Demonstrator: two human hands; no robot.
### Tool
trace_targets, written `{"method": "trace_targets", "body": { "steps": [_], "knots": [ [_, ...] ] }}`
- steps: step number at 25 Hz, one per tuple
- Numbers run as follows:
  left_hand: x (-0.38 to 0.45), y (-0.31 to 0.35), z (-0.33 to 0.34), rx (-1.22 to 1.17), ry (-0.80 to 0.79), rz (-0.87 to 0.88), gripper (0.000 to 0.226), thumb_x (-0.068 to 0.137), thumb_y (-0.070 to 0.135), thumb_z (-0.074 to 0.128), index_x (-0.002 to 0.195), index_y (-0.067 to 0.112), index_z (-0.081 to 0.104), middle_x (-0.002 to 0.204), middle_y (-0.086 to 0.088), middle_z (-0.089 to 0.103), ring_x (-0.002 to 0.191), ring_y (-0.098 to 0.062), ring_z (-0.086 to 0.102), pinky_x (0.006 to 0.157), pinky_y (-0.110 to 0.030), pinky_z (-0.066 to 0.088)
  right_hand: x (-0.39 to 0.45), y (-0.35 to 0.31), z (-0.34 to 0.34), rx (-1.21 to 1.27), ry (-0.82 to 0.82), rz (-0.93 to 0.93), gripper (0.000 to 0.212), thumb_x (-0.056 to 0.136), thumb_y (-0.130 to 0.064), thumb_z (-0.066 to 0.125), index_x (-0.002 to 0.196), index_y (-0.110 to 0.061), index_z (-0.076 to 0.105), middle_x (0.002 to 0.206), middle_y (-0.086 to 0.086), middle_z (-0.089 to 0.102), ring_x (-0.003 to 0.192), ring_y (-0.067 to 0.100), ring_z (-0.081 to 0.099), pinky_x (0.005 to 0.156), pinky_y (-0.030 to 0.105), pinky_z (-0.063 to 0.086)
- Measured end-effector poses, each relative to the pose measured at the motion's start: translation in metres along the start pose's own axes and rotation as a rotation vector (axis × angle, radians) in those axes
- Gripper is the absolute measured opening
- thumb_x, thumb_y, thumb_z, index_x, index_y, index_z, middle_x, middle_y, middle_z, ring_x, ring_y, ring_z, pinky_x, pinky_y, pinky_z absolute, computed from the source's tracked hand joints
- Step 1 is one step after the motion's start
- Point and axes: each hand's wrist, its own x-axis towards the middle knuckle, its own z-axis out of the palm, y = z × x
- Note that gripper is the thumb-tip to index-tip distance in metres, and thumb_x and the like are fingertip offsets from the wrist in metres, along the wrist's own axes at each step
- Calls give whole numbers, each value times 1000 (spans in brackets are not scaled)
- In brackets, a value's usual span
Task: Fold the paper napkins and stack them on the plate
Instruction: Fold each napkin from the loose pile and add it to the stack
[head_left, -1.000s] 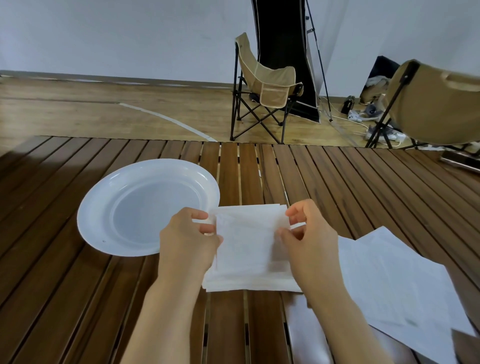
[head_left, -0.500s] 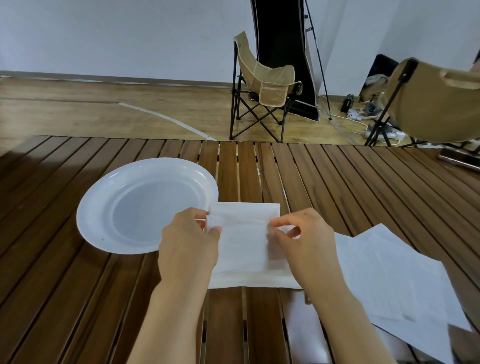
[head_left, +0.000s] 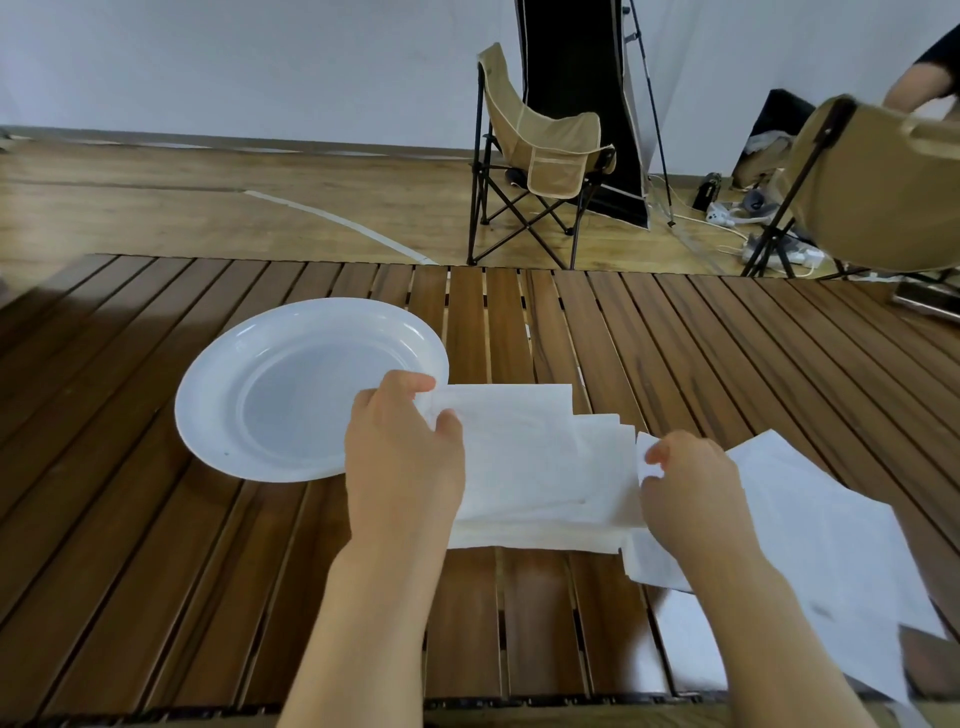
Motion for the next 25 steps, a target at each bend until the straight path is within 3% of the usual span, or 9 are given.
{"method": "trace_targets", "body": {
  "steps": [4,7,9,12,14,17,19,22,25],
  "knots": [
    [-1,9,1,-49,-43,87,27,92,15,54,114,29,58,117,11,55,104,-5,48,86,-14,32,0,12,-4,-146,-8,302,20,89,-13,50,106,-12,39,115,13,49,111,34,45,94,50,34],
    [4,9,1,-63,-55,91,25,92,12,53,108,28,63,111,13,58,98,-3,50,83,-13,34,6,24,-4,-177,-47,399,23,88,-13,49,107,-10,37,118,15,45,118,35,40,100,52,29],
    [7,7,0,-60,-56,86,24,93,11,53,106,27,65,104,13,60,91,-3,51,76,-6,35,9,28,0,-185,-74,396,20,88,-12,49,104,-9,37,108,13,45,112,35,43,99,51,31],
    [8,6,0,-63,-60,76,23,93,11,53,103,27,66,98,14,59,84,-3,51,66,2,28,11,29,3,-175,-63,374,12,89,-10,48,97,-11,40,85,8,49,87,28,48,99,49,31],
    [8,6,1,-60,-62,77,23,93,12,53,102,28,67,98,14,59,82,-2,51,64,2,28,12,29,4,-176,-54,346,16,89,-11,50,105,-12,45,79,7,51,76,23,45,98,47,30],
    [9,5,1,-55,-74,80,24,93,11,52,101,28,67,96,15,59,76,0,51,63,2,28,13,28,6,-158,-58,252,41,90,-17,54,127,-26,38,85,4,56,80,22,45,93,45,30],
    [10,4,1,-49,-82,82,23,93,11,52,100,28,67,95,15,59,73,3,50,62,2,29,13,29,7,-161,-104,204,45,91,-20,52,130,-35,35,89,2,58,82,22,47,87,43,28],
    [10,3,1,-42,-91,87,23,93,11,53,99,28,68,93,15,58,72,5,49,60,0,30,15,30,8,-210,-103,186,37,90,-20,51,124,-34,43,99,3,54,89,23,47,85,41,28],
    [11,4,3,-31,-106,83,23,93,12,53,100,27,68,93,16,57,71,6,49,59,0,29,15,28,8,-286,6,199,23,88,-21,54,111,-24,54,98,5,39,88,23,36,89,42,32]
  ]
}}
